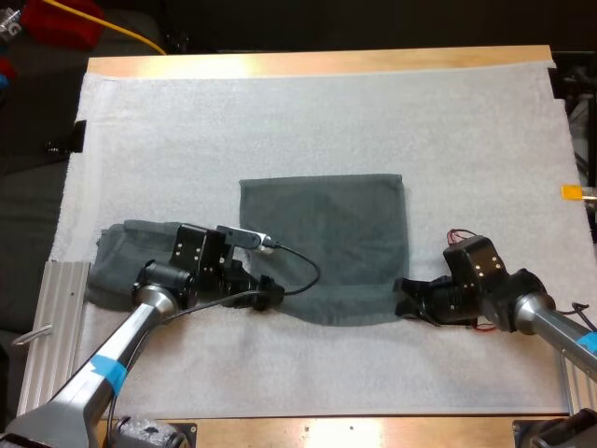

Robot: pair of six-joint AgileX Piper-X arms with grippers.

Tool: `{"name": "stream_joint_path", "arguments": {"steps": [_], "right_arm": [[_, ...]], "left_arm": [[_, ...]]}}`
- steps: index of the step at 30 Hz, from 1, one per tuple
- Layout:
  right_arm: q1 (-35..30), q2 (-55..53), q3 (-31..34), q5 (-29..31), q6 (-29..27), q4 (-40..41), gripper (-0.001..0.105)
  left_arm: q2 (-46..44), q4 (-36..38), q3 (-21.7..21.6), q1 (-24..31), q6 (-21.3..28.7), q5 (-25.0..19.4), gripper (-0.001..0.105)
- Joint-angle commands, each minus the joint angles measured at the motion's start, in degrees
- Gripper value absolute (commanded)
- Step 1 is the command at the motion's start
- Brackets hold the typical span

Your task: Pick towel from pile, fold and stack

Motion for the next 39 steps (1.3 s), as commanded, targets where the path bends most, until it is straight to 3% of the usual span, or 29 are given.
{"name": "stream_joint_path", "arguments": {"steps": [1, 4, 13, 22, 32, 39], "right_arm": [[-0.2, -0.5, 0.0, -0.9, -0.8, 0.4, 0.0], [-0.2, -0.5, 0.0, -0.7, -0.8, 0.4, 0.0], [-0.2, -0.5, 0.0, 0.0, -0.8, -0.1, 0.0], [-0.2, -0.5, 0.0, 0.0, -0.8, -0.1, 0.0], [-0.2, -0.5, 0.0, -0.2, -0.8, -0.1, 0.0], [-0.2, -0.5, 0.0, -0.3, -0.8, -0.1, 0.0]], "left_arm": [[0.2, -1.4, -0.3, 0.0, -0.4, -2.6, 0.068], [0.2, -2.3, -0.3, 0.0, -0.4, -5.8, 0.068], [1.9, -2.7, -0.3, 0.0, -0.4, 0.0, 0.068], [7.2, -1.9, -0.3, 0.0, -0.4, 12.8, 0.068], [7.2, 8.6, -0.3, 0.0, 2.9, 12.2, 0.068], [7.2, 9.5, -0.3, 0.0, 3.3, 10.7, 0.067]]}}
